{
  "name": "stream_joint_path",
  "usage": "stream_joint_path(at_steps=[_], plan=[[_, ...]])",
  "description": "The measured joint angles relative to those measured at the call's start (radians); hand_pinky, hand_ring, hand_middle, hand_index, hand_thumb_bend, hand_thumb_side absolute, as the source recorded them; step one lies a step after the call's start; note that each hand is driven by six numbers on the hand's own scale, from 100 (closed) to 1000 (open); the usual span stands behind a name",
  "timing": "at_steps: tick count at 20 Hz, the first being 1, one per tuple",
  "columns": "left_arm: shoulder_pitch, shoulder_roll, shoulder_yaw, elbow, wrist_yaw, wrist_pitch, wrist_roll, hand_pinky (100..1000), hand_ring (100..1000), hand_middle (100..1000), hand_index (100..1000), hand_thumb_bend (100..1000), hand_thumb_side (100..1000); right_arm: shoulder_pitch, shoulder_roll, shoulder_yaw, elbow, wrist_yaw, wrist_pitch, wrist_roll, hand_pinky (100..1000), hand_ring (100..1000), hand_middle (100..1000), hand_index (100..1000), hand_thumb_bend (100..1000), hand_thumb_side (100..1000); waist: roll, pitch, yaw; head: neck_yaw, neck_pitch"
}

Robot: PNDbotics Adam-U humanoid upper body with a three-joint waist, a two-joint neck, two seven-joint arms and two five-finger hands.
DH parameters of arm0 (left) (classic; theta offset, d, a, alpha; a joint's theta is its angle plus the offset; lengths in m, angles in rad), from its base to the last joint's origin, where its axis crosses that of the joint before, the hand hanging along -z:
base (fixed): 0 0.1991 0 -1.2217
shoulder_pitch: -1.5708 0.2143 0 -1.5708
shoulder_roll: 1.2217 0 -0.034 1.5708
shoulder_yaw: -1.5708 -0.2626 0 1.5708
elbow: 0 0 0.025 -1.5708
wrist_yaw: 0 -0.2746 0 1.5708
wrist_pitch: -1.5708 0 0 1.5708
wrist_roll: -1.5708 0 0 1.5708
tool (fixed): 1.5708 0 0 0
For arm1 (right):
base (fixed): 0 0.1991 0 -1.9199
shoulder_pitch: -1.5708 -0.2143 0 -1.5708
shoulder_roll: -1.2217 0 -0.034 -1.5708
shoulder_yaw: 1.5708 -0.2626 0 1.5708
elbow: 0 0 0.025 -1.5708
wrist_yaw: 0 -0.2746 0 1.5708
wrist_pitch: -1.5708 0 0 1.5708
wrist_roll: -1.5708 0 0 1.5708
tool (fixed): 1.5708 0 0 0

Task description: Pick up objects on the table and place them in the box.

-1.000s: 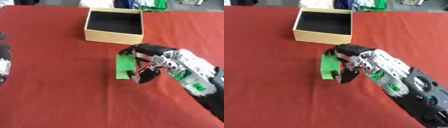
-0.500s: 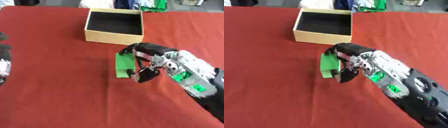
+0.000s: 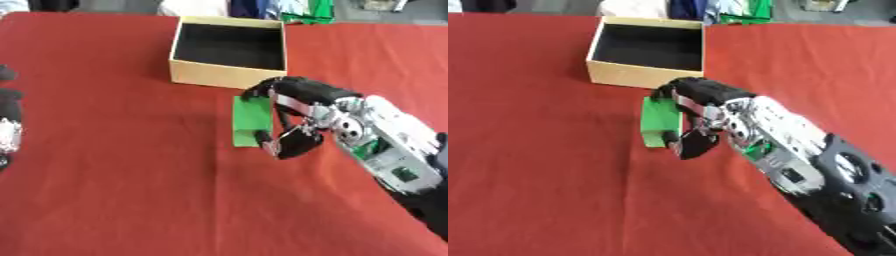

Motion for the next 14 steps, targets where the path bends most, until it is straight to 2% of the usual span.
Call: stream_joint_path(at_steps=[7, 14], plan=[[0.001, 0.000, 0.000, 0.000, 0.003, -0.002, 0.002, 677, 727, 787, 896, 100, 557, -0.010, -0.009, -0.035, -0.048, 0.019, 0.017, -0.005, 596, 358, 357, 893, 100, 100, 0.000, 0.000, -0.003, 0.003, 0.000], [0.004, 0.001, 0.000, 0.000, 0.003, -0.005, 0.005, 678, 727, 787, 896, 100, 555, -0.059, -0.027, -0.096, -0.073, 0.049, 0.033, -0.021, 581, 346, 347, 894, 100, 100, 0.000, 0.000, 0.007, -0.003, 0.000]])
